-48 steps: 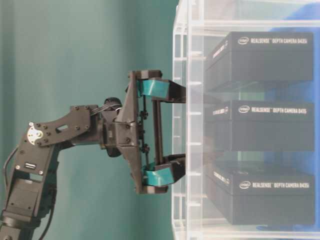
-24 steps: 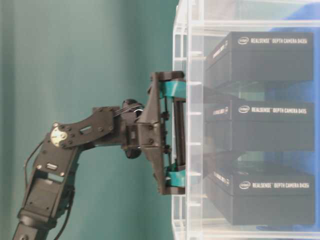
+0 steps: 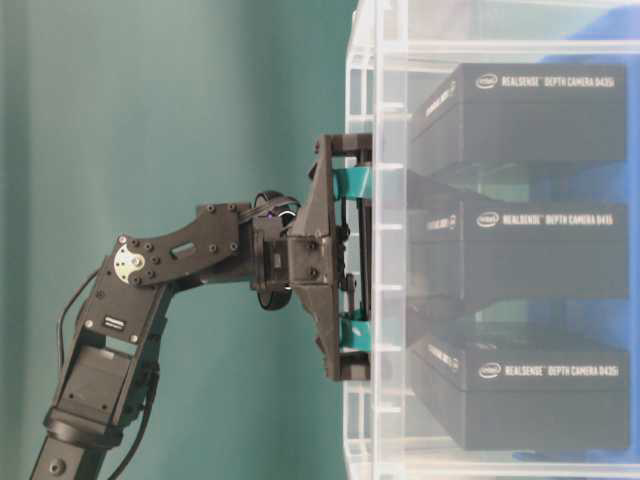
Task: Take the box out of the case with the left arm.
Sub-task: 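Lower the left gripper around the middle box and close it, then lift the middle box straight up out of the foam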
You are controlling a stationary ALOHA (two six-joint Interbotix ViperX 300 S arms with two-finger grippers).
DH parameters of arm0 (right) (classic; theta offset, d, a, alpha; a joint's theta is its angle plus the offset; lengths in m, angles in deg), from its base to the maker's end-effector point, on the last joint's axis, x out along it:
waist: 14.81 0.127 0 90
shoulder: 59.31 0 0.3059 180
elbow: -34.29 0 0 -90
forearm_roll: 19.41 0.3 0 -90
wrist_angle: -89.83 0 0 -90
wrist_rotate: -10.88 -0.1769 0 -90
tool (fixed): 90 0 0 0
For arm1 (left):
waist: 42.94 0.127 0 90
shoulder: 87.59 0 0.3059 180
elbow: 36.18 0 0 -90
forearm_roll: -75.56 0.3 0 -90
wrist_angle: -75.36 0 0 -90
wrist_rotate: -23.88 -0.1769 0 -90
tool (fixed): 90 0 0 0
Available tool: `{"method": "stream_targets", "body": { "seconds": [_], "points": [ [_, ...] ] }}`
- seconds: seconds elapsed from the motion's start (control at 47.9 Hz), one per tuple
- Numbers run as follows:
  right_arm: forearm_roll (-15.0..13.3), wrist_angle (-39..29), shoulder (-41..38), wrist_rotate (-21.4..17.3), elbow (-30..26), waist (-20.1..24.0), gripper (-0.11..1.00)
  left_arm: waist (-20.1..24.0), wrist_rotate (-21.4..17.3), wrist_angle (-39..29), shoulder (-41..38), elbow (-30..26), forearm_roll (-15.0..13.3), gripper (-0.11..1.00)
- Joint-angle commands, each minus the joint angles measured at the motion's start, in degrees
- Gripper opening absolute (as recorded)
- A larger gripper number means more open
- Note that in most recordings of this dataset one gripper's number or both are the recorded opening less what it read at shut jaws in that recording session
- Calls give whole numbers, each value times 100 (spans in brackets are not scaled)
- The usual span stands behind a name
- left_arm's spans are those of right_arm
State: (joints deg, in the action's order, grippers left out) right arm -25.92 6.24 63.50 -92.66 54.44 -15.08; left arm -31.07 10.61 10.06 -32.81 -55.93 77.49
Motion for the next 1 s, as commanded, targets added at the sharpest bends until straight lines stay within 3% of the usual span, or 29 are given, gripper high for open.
{"method": "stream_targets", "body": {
  "seconds": [0.0, 0.375, 0.584, 0.751, 0.98],
  "points": [
    [-18, 18, -18, -9, -114, -9, 0, -18, -9, 105, 105, -185, -9, 60],
    [-18, 9, -18, -9, -105, -9, 0, -26, -18, 79, 141, -193, -9, 60],
    [-18, 9, -18, -9, -105, -9, 0, -26, -18, -396, 378, -316, -35, 60],
    [-18, 26, -18, -9, -105, -9, 0, -18, -18, -896, 562, -615, -26, 60],
    [-18, 26, -26, -18, -105, -9, 0, -26, -35, -1644, 519, -1441, -26, 60]
  ]
}}
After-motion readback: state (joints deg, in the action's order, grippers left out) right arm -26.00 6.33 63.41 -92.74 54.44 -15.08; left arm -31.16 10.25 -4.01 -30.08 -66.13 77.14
